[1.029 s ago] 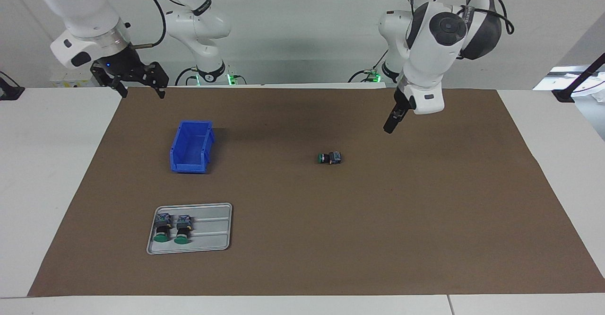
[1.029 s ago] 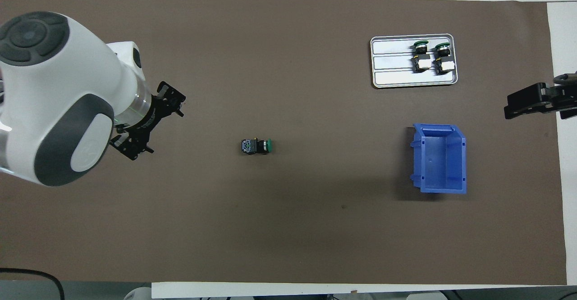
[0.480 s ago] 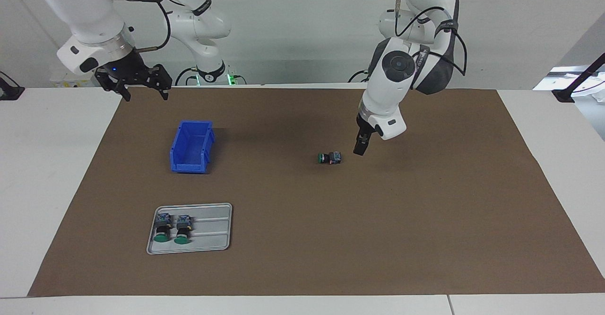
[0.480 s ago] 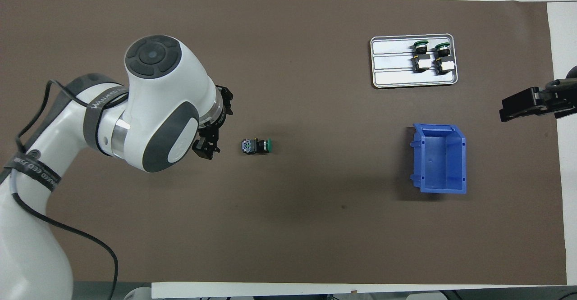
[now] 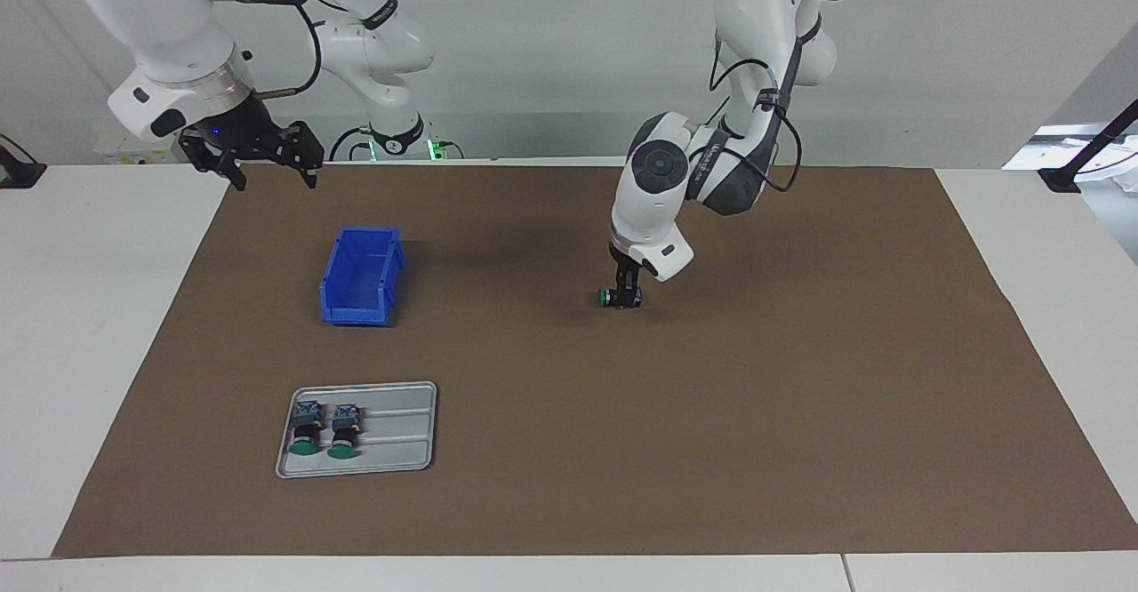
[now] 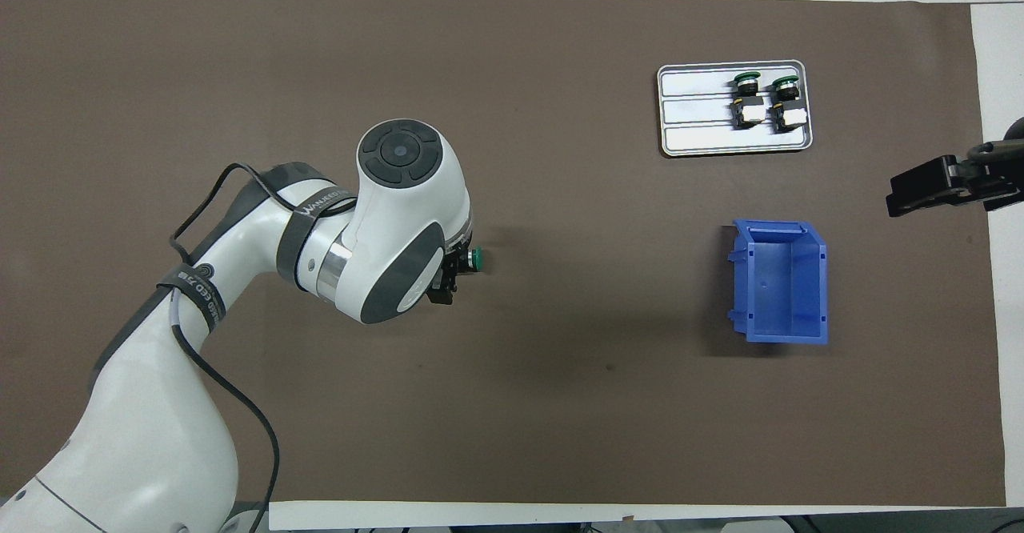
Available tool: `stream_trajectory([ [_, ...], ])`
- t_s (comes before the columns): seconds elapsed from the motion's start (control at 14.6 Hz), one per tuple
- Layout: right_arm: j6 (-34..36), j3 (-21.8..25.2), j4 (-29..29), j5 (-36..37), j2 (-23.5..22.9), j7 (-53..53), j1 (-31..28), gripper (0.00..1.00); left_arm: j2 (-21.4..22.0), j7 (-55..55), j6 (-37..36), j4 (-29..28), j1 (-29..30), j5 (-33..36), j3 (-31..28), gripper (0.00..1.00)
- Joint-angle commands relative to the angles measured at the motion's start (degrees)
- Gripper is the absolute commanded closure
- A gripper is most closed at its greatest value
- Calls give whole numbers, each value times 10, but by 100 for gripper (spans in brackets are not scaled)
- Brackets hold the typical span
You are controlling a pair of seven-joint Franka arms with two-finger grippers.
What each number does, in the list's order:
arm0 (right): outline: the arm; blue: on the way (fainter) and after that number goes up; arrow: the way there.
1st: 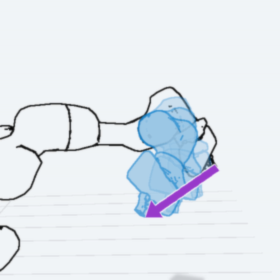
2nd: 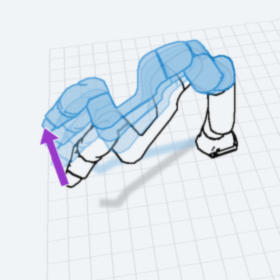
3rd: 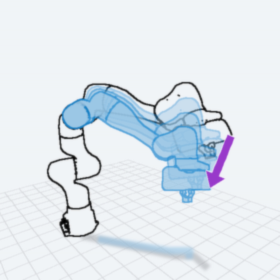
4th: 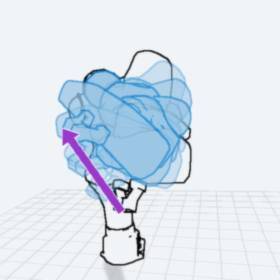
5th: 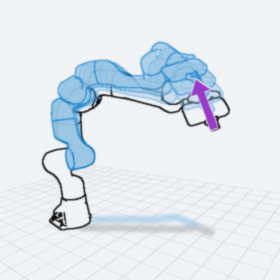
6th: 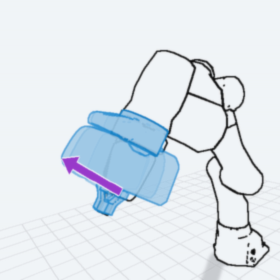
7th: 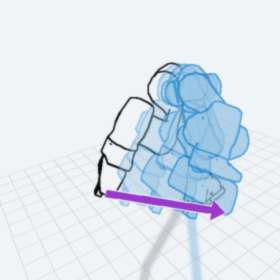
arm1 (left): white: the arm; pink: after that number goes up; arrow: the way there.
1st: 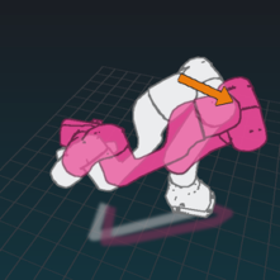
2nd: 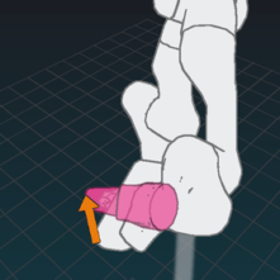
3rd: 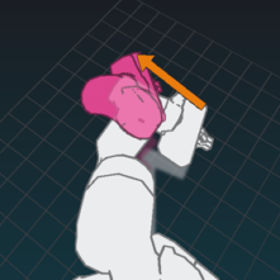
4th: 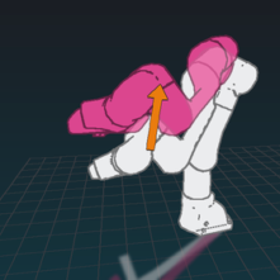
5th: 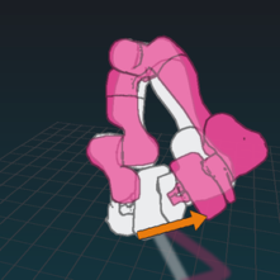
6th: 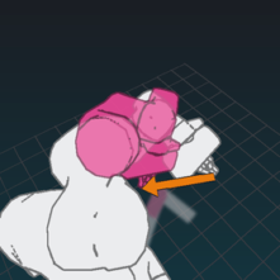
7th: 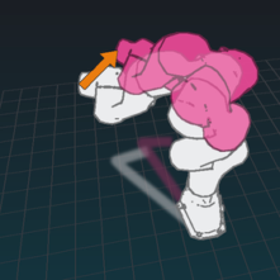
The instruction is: Place and press button with both arms
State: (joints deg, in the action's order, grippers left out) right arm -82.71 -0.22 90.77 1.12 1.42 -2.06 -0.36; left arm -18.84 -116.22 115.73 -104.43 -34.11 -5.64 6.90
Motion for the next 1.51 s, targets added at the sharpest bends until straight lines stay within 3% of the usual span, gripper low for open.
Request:
stream_trajectory([
  [0.0,-11,-1,18,-2,15,-17,-3,1,9,-30,45,-39,-16,2,-10,2],
  [0.75,-10,0,18,-3,16,-15,-5,1,-19,-41,107,-57,-17,3,-10,3],
  [1.44,-10,0,18,-3,16,-15,-5,1,-20,-44,108,-53,-17,2,-9,56],
])
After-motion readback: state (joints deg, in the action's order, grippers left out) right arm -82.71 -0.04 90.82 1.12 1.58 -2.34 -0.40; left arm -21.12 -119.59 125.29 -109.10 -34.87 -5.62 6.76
